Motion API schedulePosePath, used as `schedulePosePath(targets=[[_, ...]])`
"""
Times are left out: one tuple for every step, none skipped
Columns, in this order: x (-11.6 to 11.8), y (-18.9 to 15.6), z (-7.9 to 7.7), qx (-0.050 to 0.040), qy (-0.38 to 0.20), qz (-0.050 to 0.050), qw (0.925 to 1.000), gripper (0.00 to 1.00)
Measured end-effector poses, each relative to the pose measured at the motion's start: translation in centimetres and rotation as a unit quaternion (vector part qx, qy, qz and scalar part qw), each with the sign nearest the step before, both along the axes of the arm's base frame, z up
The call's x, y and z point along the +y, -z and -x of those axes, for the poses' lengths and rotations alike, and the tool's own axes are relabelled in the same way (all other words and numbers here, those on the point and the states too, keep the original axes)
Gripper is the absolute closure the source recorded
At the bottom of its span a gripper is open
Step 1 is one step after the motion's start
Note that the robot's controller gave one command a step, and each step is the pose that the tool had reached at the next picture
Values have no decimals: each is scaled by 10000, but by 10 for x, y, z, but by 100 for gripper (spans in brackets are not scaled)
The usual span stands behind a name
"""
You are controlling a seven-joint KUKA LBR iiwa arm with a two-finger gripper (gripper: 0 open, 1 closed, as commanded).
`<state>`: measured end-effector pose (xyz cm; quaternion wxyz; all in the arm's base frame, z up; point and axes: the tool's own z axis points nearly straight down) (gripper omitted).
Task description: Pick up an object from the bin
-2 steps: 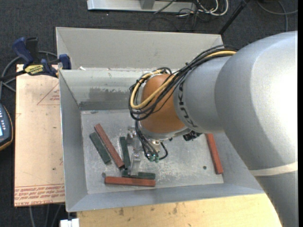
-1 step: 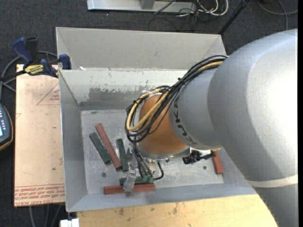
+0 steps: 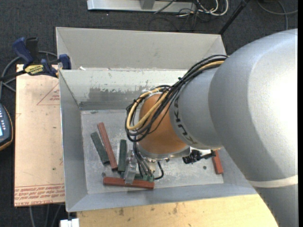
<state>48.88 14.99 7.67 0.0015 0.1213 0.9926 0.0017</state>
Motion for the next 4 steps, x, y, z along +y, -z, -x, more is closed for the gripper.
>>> schedulePosePath(targets=[[23,1,-20,-9,3,-1,10000,100],[22,4,-18,-4,13,6,10000,0],[-74,6,-31,11,579,17,9983,0],[-113,5,8,-26,-224,16,9997,0]])
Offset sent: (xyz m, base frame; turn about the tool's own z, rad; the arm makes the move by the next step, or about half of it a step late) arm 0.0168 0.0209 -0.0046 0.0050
